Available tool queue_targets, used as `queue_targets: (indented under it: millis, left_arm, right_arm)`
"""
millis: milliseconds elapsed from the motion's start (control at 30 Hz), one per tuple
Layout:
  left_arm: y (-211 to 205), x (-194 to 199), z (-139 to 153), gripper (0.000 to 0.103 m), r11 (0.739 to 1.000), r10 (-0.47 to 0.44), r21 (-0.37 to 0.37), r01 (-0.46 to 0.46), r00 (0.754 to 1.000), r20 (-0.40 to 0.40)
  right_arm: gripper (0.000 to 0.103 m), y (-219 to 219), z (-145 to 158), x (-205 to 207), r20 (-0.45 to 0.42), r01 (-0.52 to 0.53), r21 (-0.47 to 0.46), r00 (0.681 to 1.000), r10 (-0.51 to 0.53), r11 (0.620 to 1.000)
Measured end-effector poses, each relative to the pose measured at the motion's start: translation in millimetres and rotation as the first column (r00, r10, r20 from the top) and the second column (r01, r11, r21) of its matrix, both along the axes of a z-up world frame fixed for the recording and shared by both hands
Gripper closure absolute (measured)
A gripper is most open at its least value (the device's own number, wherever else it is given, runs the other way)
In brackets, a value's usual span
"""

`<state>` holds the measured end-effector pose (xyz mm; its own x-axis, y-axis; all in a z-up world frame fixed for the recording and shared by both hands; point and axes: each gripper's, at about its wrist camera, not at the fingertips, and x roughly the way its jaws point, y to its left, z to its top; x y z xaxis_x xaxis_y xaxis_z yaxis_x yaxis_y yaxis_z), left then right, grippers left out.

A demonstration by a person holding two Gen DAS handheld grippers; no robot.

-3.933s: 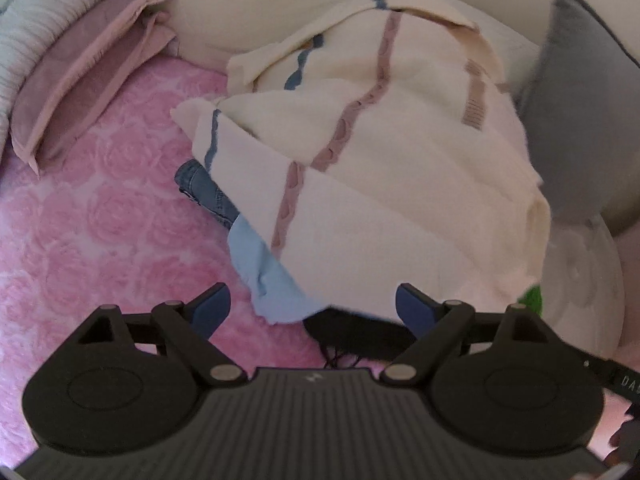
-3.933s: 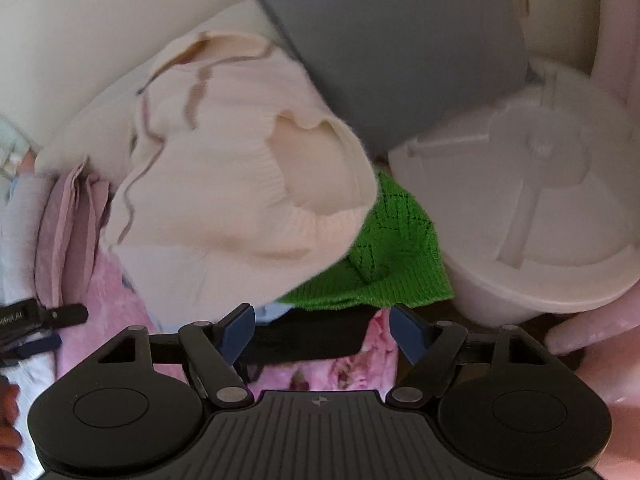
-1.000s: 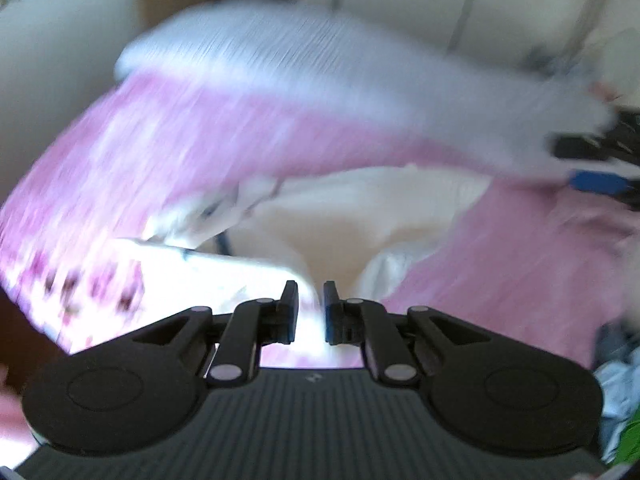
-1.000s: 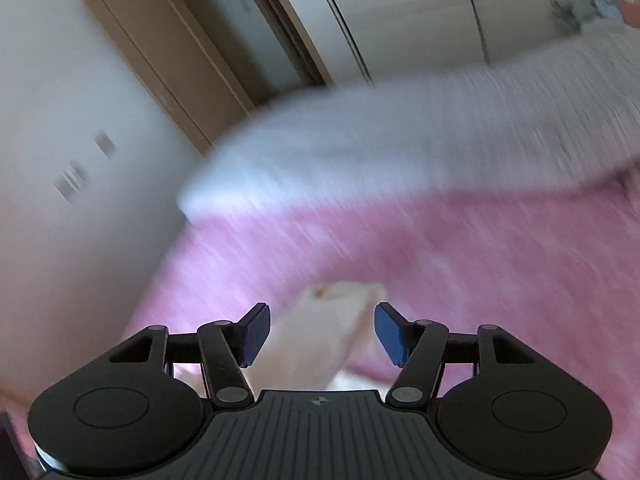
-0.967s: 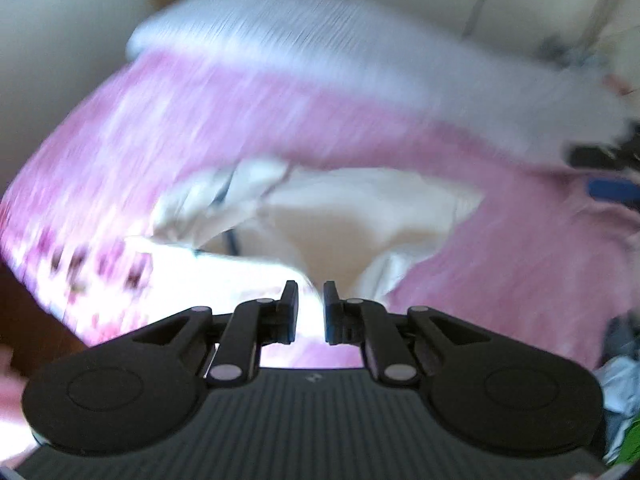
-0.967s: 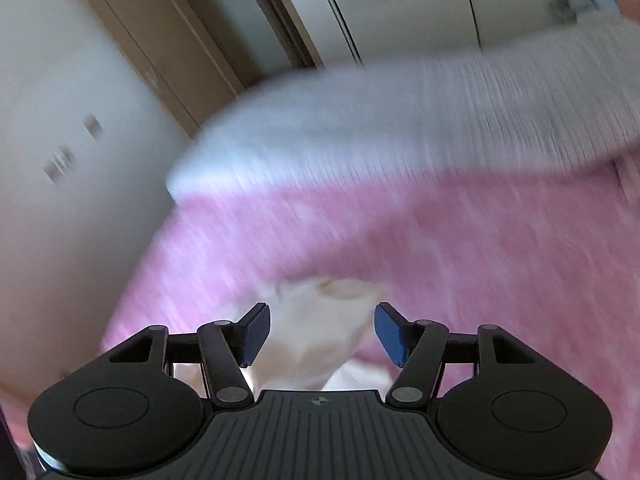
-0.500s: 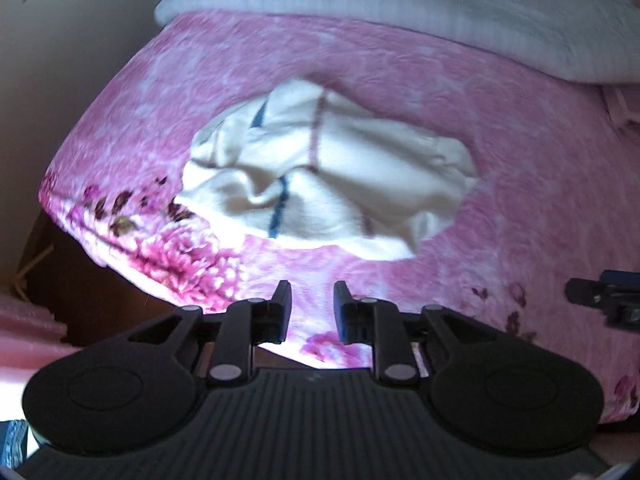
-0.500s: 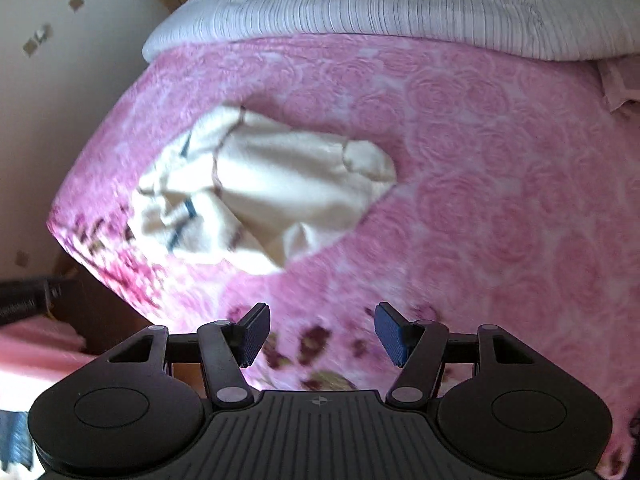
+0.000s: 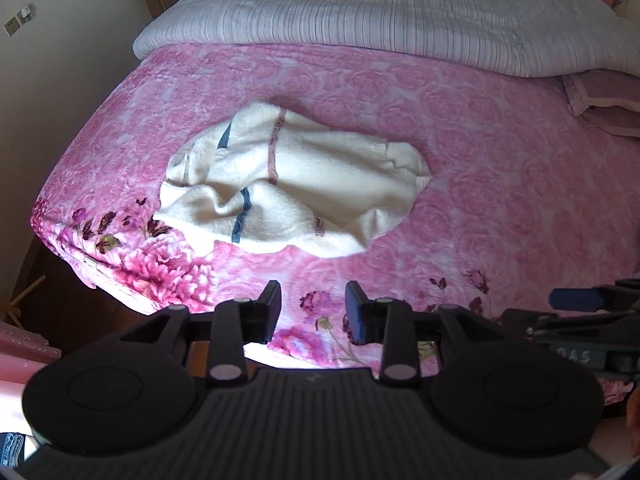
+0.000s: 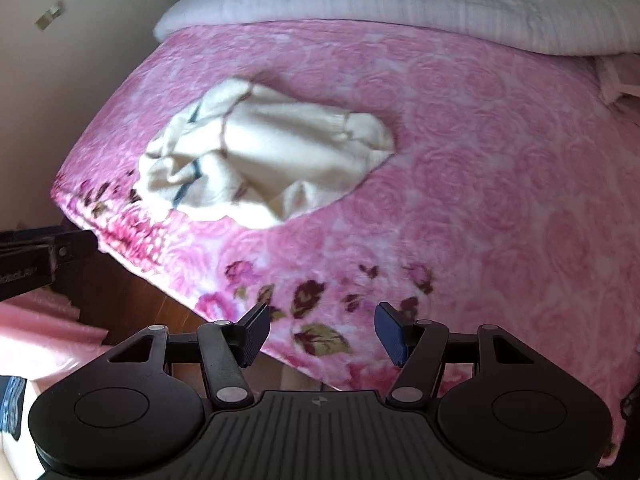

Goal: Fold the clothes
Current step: 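Hover both open grippers over the crumpled cream towel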

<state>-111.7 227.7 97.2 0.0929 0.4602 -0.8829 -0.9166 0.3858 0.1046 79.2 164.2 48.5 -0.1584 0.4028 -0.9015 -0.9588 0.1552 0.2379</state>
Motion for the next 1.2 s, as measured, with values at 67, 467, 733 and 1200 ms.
queue_targets:
  millis: [67, 467, 733, 1200]
  left_arm:
    - [-0.5, -2.2, 0.6, 0.072, 1.0, 0.0, 0.002, 0.0, 1.0, 0.002]
    - [75.8, -26.1, -9.2, 0.071, 0.999, -0.051, -0.001, 0.051, 0.999, 0.013]
    - [174.4, -69.5, -28.1, 0.07, 0.974, -0.22, -0.049, 0.219, 0.975, -0.013]
    - [290.4, -132.1, -78.4, 0.07, 0.866, -0.485, -0.165, 0.472, 0.873, -0.045]
  right_arm:
    - [0.041, 3.5, -1.4, -4.0, 0.001, -0.011, 0.001, 1.0, 0.011, 1.0]
    - [0.041, 57.8, -3.1, -24.8, 0.039, 0.056, 0.027, 0.998, -0.057, 0.998]
    - [0.041, 126.8, -13.8, -64.4, 0.046, 0.241, -0.009, 0.97, -0.241, 0.97]
    - [0.041, 192.6, -34.9, -160.5, 0.074, 0.526, -0.104, 0.851, -0.52, 0.844]
